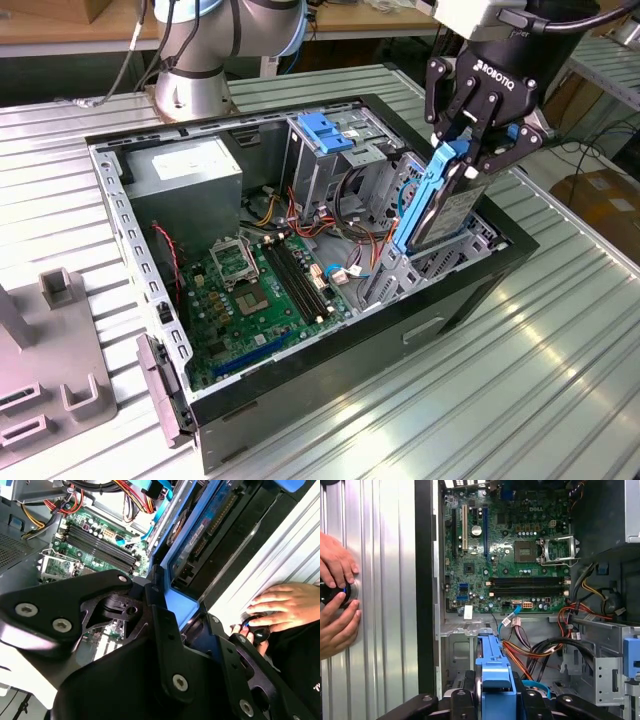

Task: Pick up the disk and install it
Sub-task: 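Insert the disk into the insertion slot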

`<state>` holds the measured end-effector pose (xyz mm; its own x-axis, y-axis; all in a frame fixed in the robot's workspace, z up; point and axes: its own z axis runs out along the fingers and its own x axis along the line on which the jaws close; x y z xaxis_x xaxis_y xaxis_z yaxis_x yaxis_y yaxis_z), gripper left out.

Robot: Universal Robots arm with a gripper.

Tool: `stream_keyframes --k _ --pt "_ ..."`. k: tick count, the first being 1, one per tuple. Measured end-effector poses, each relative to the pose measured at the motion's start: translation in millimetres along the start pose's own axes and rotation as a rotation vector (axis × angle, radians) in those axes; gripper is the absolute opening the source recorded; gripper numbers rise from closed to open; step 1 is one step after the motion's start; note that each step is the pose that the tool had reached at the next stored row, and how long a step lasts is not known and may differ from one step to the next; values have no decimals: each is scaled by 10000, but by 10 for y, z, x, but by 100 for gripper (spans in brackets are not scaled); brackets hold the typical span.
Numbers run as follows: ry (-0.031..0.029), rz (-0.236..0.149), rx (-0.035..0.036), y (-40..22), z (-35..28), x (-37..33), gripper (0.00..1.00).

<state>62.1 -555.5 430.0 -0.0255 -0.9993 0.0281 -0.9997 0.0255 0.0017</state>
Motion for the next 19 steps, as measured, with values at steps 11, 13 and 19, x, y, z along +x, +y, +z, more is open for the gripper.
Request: stream_keyframes --k 11,13,19 --pt "0 0 0 0 135 -1 37" --pt "-1 0 0 0 152 -2 37" --pt "0 0 -1 0 212 -4 37"
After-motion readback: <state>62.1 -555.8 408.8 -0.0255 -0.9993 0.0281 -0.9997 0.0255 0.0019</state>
